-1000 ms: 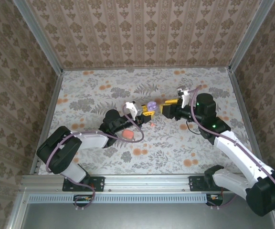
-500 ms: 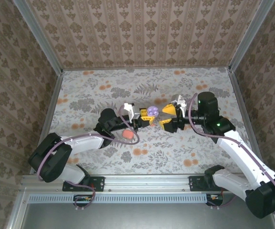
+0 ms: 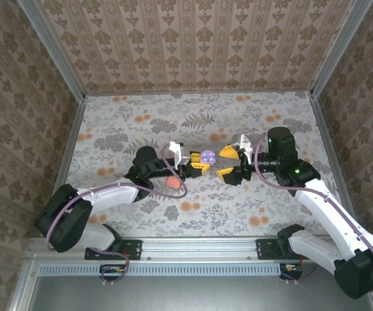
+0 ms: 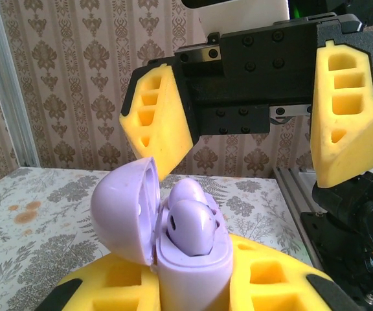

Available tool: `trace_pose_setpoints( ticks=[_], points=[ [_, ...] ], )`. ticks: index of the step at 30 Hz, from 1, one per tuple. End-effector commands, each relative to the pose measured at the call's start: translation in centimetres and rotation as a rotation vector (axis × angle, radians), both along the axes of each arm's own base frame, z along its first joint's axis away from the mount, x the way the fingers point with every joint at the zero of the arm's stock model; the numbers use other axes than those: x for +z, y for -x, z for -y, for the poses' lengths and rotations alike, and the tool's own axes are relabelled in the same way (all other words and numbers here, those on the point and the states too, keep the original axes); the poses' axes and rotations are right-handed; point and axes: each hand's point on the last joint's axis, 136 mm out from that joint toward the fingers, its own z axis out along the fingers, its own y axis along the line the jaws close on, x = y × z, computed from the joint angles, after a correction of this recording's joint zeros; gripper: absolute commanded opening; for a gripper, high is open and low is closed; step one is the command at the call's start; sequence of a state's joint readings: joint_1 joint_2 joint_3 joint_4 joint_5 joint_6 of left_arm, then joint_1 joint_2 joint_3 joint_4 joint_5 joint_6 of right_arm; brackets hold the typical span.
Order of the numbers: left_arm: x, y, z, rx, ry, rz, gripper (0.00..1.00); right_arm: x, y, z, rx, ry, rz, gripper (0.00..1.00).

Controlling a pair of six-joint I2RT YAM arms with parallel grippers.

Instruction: Insert wireless bluetooth earbuds into charging case

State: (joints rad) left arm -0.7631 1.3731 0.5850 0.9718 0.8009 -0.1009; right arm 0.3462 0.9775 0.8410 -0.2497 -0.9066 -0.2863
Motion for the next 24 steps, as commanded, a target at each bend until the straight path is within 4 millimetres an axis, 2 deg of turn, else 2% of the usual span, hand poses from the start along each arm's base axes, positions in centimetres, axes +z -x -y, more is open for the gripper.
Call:
trace_pose_setpoints(
  ticks=[1,13,24],
  points=[
    [2.3,0.4,0.0,-0.027,0.046,0.071,0.15,0.6,1.0,-0.9,0.098,-0.036,0.051,0.75],
    [2.5,0.6,0.2,-0.026,0.051,0.077,0.15,0.5,0.1,-2.0,0.143,-0.045,0.042,0.74],
    [2.6,0.6,0.4,-0.030,0.050,0.075,0.15,0.5,0.7,-3.4,0.198,-0.057,0.072,0.70]
  ],
)
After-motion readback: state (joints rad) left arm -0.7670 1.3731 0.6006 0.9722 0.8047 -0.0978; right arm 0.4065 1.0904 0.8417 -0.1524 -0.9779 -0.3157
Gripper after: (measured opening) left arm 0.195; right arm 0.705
